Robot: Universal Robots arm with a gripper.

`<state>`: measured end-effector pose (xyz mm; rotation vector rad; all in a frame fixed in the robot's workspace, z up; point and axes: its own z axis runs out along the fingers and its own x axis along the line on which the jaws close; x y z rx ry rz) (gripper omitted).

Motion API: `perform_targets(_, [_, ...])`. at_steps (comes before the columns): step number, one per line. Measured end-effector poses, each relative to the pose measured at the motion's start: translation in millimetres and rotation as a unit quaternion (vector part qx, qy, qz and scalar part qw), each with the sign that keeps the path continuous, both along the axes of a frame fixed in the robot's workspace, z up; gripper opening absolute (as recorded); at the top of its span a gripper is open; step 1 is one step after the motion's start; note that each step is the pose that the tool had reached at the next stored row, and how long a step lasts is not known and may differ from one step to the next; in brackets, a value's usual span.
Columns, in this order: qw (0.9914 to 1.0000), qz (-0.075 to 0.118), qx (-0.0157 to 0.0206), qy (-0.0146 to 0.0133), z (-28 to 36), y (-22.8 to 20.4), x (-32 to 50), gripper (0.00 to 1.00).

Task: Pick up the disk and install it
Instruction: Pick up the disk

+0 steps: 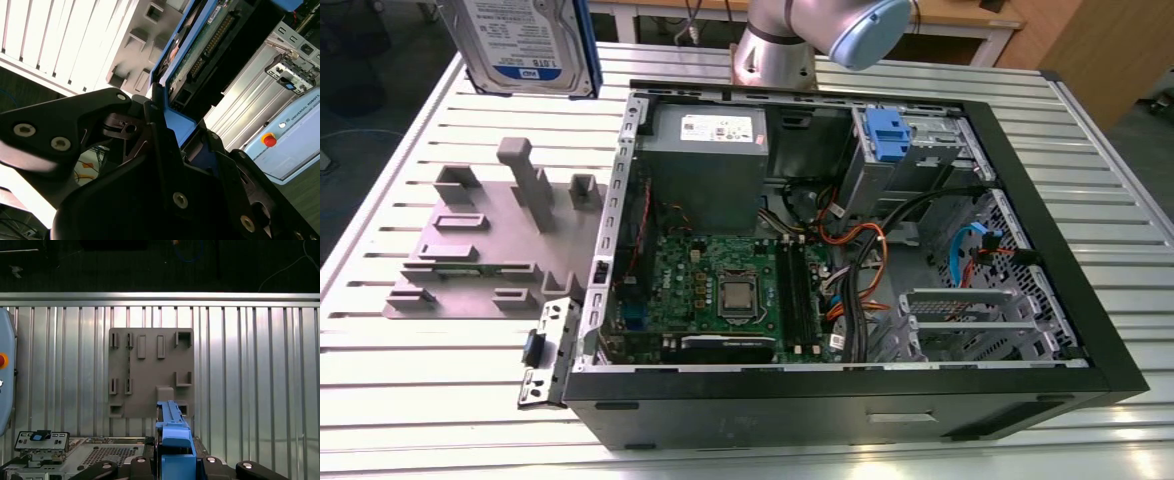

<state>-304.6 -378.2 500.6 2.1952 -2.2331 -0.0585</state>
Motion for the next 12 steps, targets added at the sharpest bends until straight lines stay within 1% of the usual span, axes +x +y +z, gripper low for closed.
perform_targets(7, [1.00000, 0.000, 0.0000, 0.0001, 0.1, -0.1, 3.0, 0.36])
perform_targets(12, [1.00000, 0.000, 0.0000, 0.0000, 0.0, -0.6, 3.7, 0.36])
